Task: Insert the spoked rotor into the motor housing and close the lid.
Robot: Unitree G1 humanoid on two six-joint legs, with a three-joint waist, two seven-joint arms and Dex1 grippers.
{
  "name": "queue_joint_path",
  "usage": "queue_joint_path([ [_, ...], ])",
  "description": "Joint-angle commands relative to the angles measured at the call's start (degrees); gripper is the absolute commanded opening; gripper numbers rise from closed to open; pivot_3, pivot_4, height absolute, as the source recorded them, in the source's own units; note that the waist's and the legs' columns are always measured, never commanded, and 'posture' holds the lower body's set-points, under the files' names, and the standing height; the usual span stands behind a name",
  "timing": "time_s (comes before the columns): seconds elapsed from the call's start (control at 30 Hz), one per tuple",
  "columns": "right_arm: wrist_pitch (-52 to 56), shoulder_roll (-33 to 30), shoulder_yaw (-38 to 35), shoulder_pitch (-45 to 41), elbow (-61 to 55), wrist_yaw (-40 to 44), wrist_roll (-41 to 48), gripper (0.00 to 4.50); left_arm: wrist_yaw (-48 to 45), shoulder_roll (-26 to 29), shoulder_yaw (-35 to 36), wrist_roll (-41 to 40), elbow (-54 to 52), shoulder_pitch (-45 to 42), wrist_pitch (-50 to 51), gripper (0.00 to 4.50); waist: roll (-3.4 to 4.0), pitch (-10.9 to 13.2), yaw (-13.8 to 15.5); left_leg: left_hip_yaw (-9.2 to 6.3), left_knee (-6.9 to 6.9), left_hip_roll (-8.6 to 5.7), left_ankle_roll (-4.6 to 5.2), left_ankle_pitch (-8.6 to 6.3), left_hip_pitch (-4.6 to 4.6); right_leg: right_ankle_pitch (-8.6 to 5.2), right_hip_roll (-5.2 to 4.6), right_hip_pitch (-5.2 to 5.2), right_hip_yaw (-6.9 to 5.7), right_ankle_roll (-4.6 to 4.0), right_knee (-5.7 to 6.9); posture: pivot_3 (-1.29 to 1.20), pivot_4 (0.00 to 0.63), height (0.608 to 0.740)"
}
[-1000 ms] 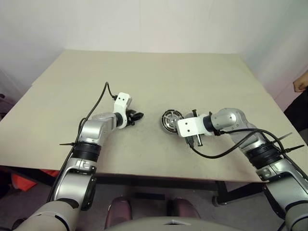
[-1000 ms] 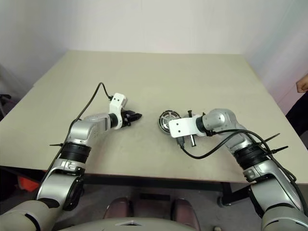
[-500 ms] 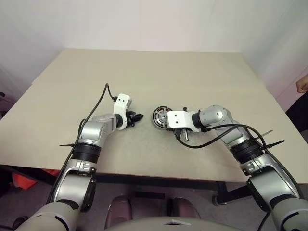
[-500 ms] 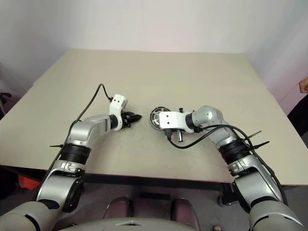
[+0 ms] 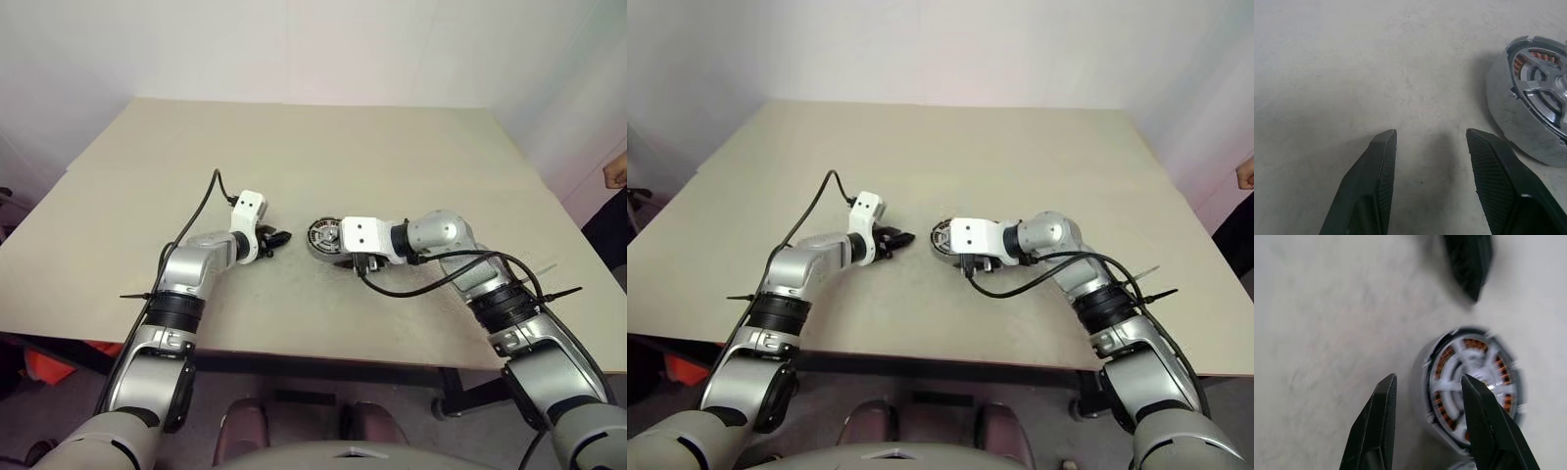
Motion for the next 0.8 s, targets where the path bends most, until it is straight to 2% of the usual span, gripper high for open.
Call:
queue_joint_path([
  [0.03,6.99,0.95,-6.72,0.64,-7.53,-4.00,5.52,2.35,-0.31,0.30,0.67,-0.91,-1.66,-0.73,-0.71,2.41,0.00,0.00,0.03,0.00,0.00,0.00,0.01,0.00,-0.01,0.00,0.00,0.00,-0.01,0.00,-0.01,0.00,0.000,0.740],
  [0.07,8.96,1.46,-7.97,1.00,-8.83,-5.45,6.43,2.35,-0.43,0.29,0.69,-1.00,-1.77,-0.69,-0.72,2.41,0.00,0.00,0.04,0.00,-0.01,0.00,0.01,0.01,0.00,0.00,0.00,0.00,-0.01,0.00,-0.01,0.00,0.000,0.740],
  [0.2,31.75,6.64,-21.60,3.26,-14.94,-17.89,14.90,2.35,-3.07,0.37,2.08,-3.14,-2.57,-1.20,-3.28,2.41,0.00,0.00,0.13,-0.01,-0.02,-0.02,-0.07,0.05,0.05,0.00,0.00,0.02,0.00,0.00,0.03,0.00,0.000,0.740],
  [0.33,55.63,9.26,-35.59,8.89,-25.46,-25.58,24.29,2.35,-5.76,1.40,3.16,-4.96,-2.32,-2.35,-5.32,2.41,0.01,-0.01,1.50,-0.04,-0.11,-0.02,-0.35,0.22,0.08,0.00,0.00,0.09,-0.05,0.00,-0.07,0.00,0.000,0.740],
  [0.43,68.79,10.86,-43.42,12.15,-32.61,-29.22,29.87,2.35,-6.72,2.25,2.79,-4.79,-0.70,-2.91,-6.39,2.41,0.10,-0.03,1.70,-0.05,-0.20,-0.02,-0.38,0.23,0.08,-0.01,-0.01,0.08,-0.09,0.02,-0.12,0.00,0.000,0.740],
  [0.53,86.00,16.09,-54.69,12.94,-39.06,-32.89,32.49,2.35,-7.16,2.43,2.23,-4.26,1.50,-3.66,-7.34,2.41,0.15,-0.04,1.55,-0.04,-0.25,-0.02,-0.52,0.31,0.18,-0.01,0.01,0.08,-0.07,0.02,-0.06,0.00,0.000,0.740],
  [0.6,91.04,19.89,-59.10,14.84,-41.42,-34.88,34.85,2.35,-7.40,2.07,1.57,-4.05,2.09,-3.76,-7.70,2.41,0.15,-0.04,1.53,-0.04,-0.38,0.00,-0.67,0.40,0.34,0.00,0.05,0.16,-0.06,0.03,-0.03,0.00,0.000,0.740],
  [0.7,91.70,24.74,-62.43,18.17,-41.59,-40.32,38.23,2.35,-7.62,1.64,0.68,-3.78,2.61,-3.72,-8.19,2.41,0.15,-0.04,1.57,-0.03,-0.87,-0.07,-0.92,0.54,0.99,-0.04,0.02,0.60,-0.01,0.08,-0.13,0.00,0.000,0.740],
  [0.8,91.70,28.10,-64.66,19.70,-39.53,-46.43,40.83,2.35,-7.70,1.52,0.38,-3.71,2.70,-3.72,-8.29,2.41,0.30,-0.05,1.52,-0.01,-1.24,-0.13,-1.26,0.75,1.08,-0.17,-0.06,0.52,0.04,0.30,-0.14,0.00,0.000,0.740],
])
